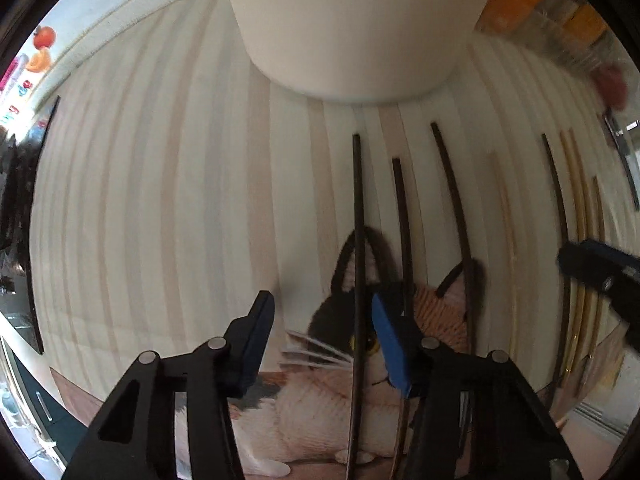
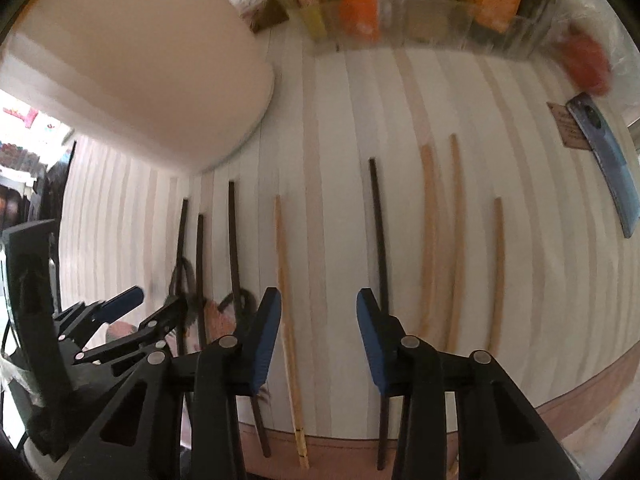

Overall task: Organize utensils
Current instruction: 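Grasp a dark chopstick with the left gripper while the right grasps a light one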

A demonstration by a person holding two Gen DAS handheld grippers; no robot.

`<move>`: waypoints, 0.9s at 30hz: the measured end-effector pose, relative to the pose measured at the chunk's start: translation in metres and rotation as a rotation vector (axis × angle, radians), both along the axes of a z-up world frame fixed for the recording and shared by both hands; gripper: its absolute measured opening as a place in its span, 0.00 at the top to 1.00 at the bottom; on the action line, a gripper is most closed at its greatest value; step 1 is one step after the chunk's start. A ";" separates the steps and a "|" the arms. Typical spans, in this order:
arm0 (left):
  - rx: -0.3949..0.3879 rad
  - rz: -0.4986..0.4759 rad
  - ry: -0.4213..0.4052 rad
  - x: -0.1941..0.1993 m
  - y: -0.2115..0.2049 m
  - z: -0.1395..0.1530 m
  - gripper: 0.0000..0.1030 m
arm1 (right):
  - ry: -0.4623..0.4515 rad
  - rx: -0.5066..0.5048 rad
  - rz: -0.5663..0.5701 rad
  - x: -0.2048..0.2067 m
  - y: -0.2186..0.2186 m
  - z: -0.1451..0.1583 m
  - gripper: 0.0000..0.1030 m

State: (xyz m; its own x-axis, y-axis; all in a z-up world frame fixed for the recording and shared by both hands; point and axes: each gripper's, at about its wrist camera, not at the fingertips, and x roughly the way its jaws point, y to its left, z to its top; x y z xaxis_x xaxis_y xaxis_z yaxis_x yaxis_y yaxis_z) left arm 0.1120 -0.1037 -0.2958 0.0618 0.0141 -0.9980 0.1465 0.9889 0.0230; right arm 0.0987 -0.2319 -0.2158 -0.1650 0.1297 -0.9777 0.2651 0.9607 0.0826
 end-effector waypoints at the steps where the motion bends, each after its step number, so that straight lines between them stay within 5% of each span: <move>1: 0.002 -0.010 -0.005 -0.001 -0.002 0.001 0.61 | 0.009 0.004 0.006 -0.001 0.002 -0.003 0.60; 10: -0.022 0.016 0.002 -0.002 -0.007 0.004 0.95 | 0.070 0.016 0.094 -0.016 0.034 -0.026 0.60; 14: -0.021 0.047 0.002 0.001 0.006 0.004 0.96 | 0.087 -0.023 0.140 -0.021 0.046 -0.033 0.68; 16: -0.036 0.069 0.007 0.003 0.020 0.004 0.96 | 0.091 -0.068 0.181 -0.022 0.054 -0.034 0.86; 18: -0.049 0.097 0.014 0.008 0.032 0.005 0.97 | 0.092 -0.086 0.176 -0.025 0.051 -0.032 0.93; 27: -0.121 0.185 0.088 0.025 0.079 -0.001 0.95 | 0.142 -0.092 0.133 -0.031 0.012 -0.025 0.93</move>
State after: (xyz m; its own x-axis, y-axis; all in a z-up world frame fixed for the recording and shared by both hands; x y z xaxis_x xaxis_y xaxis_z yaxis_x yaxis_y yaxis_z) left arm 0.1367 -0.0247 -0.2969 -0.0180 -0.1027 -0.9946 -0.0411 0.9939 -0.1019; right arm 0.0678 -0.2202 -0.2407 -0.3120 0.0085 -0.9501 0.1382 0.9897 -0.0366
